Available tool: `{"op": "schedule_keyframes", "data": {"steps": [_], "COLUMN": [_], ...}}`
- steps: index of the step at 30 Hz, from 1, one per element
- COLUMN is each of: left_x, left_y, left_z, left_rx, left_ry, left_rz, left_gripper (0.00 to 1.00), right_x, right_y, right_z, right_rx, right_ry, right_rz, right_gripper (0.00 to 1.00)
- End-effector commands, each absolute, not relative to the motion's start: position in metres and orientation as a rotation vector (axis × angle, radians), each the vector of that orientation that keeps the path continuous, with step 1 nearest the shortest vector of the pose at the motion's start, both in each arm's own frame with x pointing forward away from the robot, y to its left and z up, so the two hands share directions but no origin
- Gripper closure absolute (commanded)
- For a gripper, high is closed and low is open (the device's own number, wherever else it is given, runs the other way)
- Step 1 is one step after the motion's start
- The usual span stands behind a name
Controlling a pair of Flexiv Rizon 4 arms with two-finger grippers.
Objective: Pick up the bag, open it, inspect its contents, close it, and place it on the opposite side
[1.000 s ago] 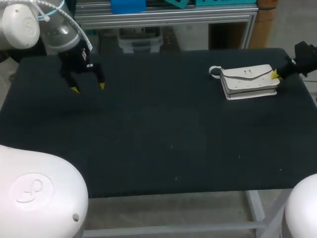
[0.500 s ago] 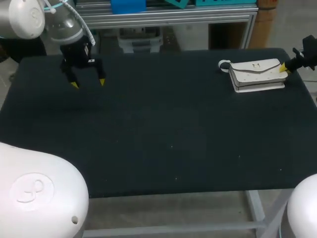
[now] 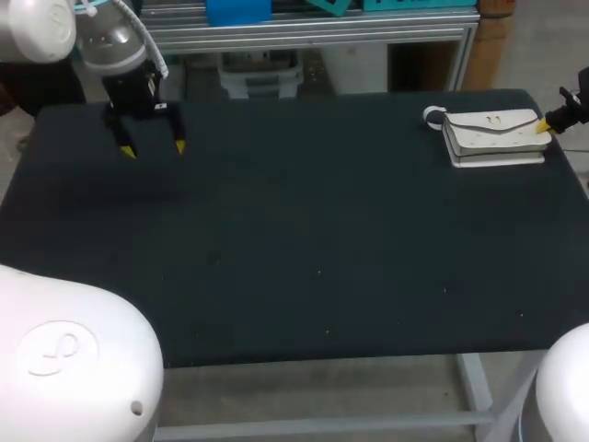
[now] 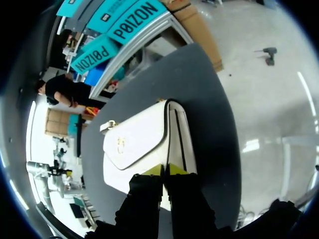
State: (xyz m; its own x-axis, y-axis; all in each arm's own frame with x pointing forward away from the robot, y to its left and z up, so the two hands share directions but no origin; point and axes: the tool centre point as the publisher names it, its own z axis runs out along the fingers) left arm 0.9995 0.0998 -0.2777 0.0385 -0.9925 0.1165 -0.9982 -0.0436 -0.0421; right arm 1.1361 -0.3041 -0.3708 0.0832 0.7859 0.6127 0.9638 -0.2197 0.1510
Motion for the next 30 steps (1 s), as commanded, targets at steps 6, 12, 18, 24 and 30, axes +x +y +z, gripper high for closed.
{"op": "schedule_keyframes", "data": {"steps": [6,12,18,24,30], "left_x": [0.999,0.996,0.996,0.995,0.993], "left_y": [0.097,0.088,0.081,0.076,0.073], "left_z": [-0.279,-0.276,-0.274,-0.271,-0.268], "left_rx": [2.223,2.212,2.193,2.191,2.197], "left_ry": [-2.124,-2.152,-2.189,-2.213,-2.227], "left_rz": [0.198,0.205,0.204,0.205,0.204], "left_gripper": [0.0,0.0,0.0,0.0,0.0], "right_x": [1.142,1.131,1.113,1.097,1.083], "right_y": [-0.304,-0.306,-0.315,-0.319,-0.317], "right_z": [-0.368,-0.355,-0.337,-0.32,-0.304], "right_rx": [-2.053,-2.113,-2.161,-2.205,-2.248], "right_ry": [-1.751,-1.787,-1.828,-1.887,-1.959], "right_rz": [-0.792,-0.734,-0.7,-0.626,-0.54], "right_gripper": [0.0,0.0,0.0,0.0,0.0]}}
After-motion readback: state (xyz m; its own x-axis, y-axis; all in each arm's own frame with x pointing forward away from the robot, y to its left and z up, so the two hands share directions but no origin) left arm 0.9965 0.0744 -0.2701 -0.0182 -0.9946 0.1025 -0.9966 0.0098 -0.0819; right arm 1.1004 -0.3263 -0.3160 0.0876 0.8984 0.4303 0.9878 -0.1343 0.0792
